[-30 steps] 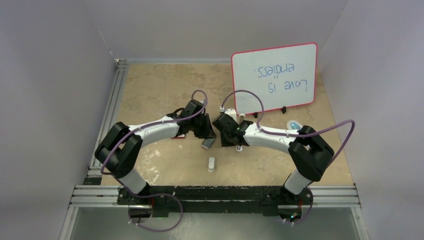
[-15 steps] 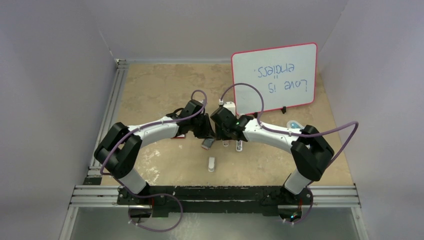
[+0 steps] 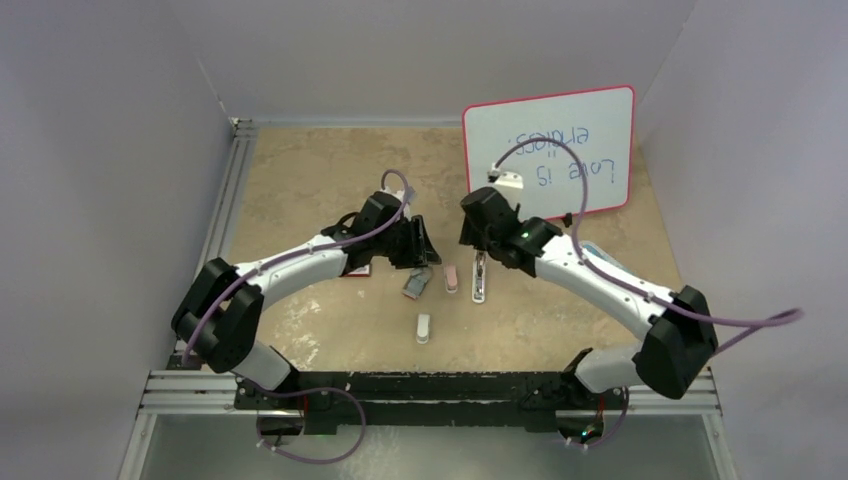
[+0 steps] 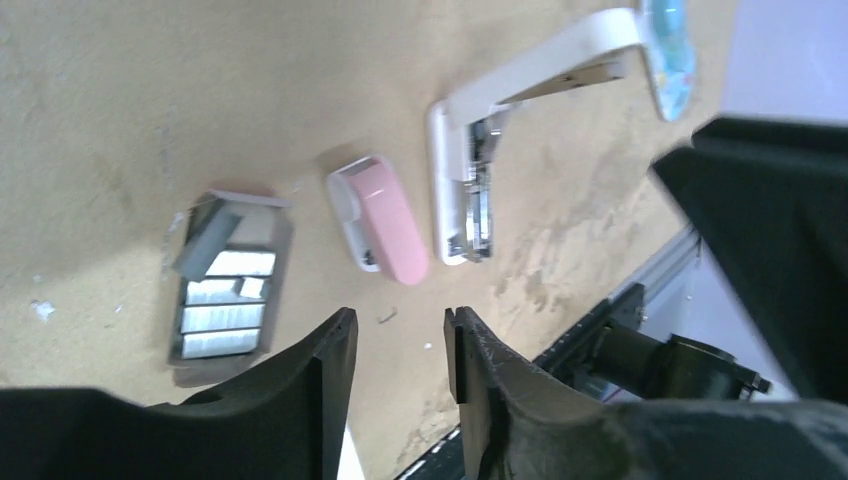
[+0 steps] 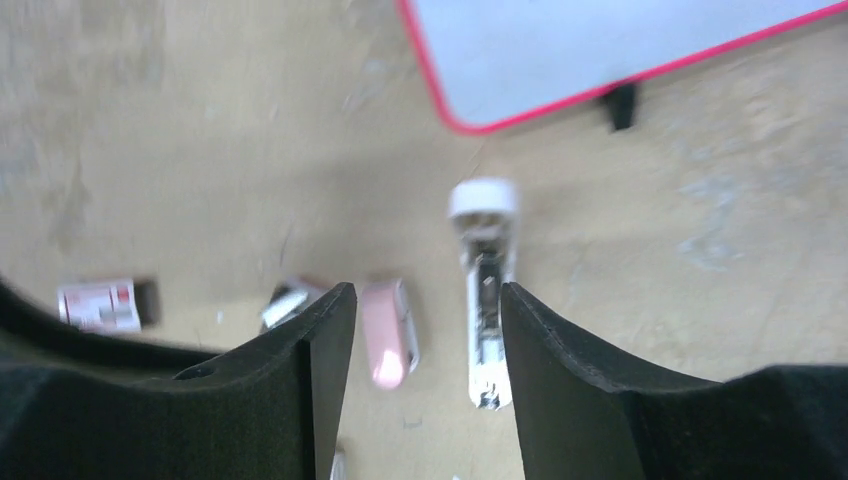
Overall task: Load the staples into the stapler
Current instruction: Close the stapler at the center of the board.
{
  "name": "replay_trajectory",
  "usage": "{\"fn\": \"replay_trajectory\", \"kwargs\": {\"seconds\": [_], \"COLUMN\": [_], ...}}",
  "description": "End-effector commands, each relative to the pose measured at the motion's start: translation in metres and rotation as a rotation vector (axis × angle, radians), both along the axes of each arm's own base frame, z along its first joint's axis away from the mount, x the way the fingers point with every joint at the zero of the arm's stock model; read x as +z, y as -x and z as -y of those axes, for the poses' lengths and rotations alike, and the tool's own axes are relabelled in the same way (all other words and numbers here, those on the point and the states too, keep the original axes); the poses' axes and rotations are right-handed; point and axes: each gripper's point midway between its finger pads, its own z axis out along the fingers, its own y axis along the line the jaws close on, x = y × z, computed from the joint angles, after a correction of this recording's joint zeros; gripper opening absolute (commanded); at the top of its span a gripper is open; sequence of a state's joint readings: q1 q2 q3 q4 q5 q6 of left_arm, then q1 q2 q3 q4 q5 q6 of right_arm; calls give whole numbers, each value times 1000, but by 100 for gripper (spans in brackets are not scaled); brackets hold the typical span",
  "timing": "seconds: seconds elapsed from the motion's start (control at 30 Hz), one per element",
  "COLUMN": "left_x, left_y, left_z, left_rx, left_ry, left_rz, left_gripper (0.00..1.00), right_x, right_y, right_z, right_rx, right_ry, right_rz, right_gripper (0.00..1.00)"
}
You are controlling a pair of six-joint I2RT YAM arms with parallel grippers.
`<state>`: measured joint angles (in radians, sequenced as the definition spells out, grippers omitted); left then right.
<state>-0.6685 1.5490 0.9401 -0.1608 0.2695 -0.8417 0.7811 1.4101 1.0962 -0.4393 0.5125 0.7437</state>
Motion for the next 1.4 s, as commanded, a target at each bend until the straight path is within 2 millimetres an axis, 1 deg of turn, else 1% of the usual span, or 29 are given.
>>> {"fn": "replay_trajectory", "kwargs": {"seconds": [0.0,0.03,0.07,0.13,0.2,0.3,0.4,0.5,0.6,0.7,0.77,0.8,0.83,0.93,1.0,1.1,1.17,1.2,1.27,1.37], "left_x": [52,54,55,59,61,62,61,61,59,58,55,53,54,42,32,19,11,3,-8,-18], "left_y": [-9,-9,-8,-7,-5,-3,-1,1,4,5,6,6,1,-8,-18,-27,-31,-32,-32,-32], "left_z": [16,16,17,20,23,26,27,29,35,46,52,55,61,72,77,87,93,94,99,109], "left_rx": [-61,-65,-70,-86,-103,-123,-132,-154,-195,-244,-265,-272,-279,-279,-262,-262,-267,-262,-275,-296], "left_ry": [131,135,141,159,177,192,194,204,221,244,260,264,279,265,248,240,236,215,206,205], "left_rz": [142,143,143,149,147,144,137,129,111,74,44,28,42,14,-3,-27,-38,-62,-86,-100], "left_gripper": [41,43,45,47,50,52,53,53,53,53,53,51,49,39,35,32,31,31,28,26], "right_x": [23,21,18,13,8,0,-11,-18,-21,-23,-22,-20,-18,-7,1,7,7,6,2,-2], "right_y": [-26,-31,-36,-45,-52,-60,-64,-61,-57,-55,-56,-57,-58,-63,-66,-71,-74,-75,-76,-75], "right_z": [47,51,52,47,37,29,26,30,31,31,33,35,38,43,47,53,55,56,58,59], "right_rx": [-160,-162,-143,-108,-69,-40,-28,-40,-34,-22,-26,-35,-44,-65,-83,-103,-110,-114,-121,-124], "right_ry": [38,53,68,83,91,99,103,115,110,106,114,123,127,134,138,148,145,144,136,113], "right_rz": [83,83,79,75,62,51,31,12,6,-2,1,8,16,52,78,101,108,109,102,98], "right_gripper": [60,62,64,68,71,73,71,62,48,34,29,27,27,26,26,25,25,26,25,25]}}
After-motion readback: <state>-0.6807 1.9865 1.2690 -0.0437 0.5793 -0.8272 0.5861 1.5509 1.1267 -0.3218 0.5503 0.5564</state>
